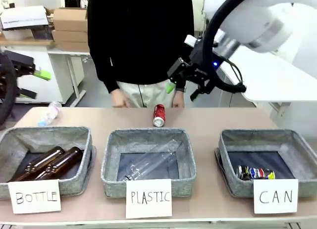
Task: Sort the can waste into the basket.
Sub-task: Pick up the can waste from the table and place it in the right Fabric basket.
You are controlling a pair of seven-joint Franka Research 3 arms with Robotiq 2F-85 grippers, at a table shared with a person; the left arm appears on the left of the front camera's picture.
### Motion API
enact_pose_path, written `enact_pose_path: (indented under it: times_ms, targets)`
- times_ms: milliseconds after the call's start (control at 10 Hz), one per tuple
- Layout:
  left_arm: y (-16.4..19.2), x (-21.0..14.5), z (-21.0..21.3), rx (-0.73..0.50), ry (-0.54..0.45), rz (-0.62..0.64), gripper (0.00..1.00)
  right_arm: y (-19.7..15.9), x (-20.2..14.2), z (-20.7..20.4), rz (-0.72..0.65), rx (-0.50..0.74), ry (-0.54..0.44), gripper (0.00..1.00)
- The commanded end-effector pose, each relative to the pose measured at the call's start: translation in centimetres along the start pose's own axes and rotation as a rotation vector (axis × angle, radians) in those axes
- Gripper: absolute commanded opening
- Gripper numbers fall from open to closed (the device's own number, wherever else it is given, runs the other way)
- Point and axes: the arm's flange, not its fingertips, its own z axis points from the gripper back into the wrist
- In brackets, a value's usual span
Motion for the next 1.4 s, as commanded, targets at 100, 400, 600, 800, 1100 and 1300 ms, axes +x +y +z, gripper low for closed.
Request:
enact_pose_path:
  times_ms: [100,400,600,800,1100,1300]
  targets:
    - [0.0,0.1,0.3,0.01,0.0,-0.006,1.0,1.1,-0.9,0.1,-0.004,0.007,-0.046,1.0]
    - [0.0,0.1,0.3,0.01,0.0,-0.006,1.0,-0.1,10.4,-3.5,-0.069,-0.13,0.199,1.0]
    - [0.0,0.1,0.3,0.01,0.0,-0.006,1.0,0.0,17.6,-8.2,-0.137,-0.204,0.268,1.0]
    - [0.0,0.1,0.3,0.01,0.0,-0.006,1.0,-0.5,21.1,-12.6,-0.203,-0.272,0.236,1.0]
    - [0.0,0.1,0.3,0.01,0.0,-0.006,1.0,0.7,22.8,-20.1,-0.166,-0.303,0.203,1.0]
    - [0.0,0.1,0.3,0.01,0.0,-0.006,1.0,-0.5,22.9,-23.5,-0.194,-0.407,0.204,1.0]
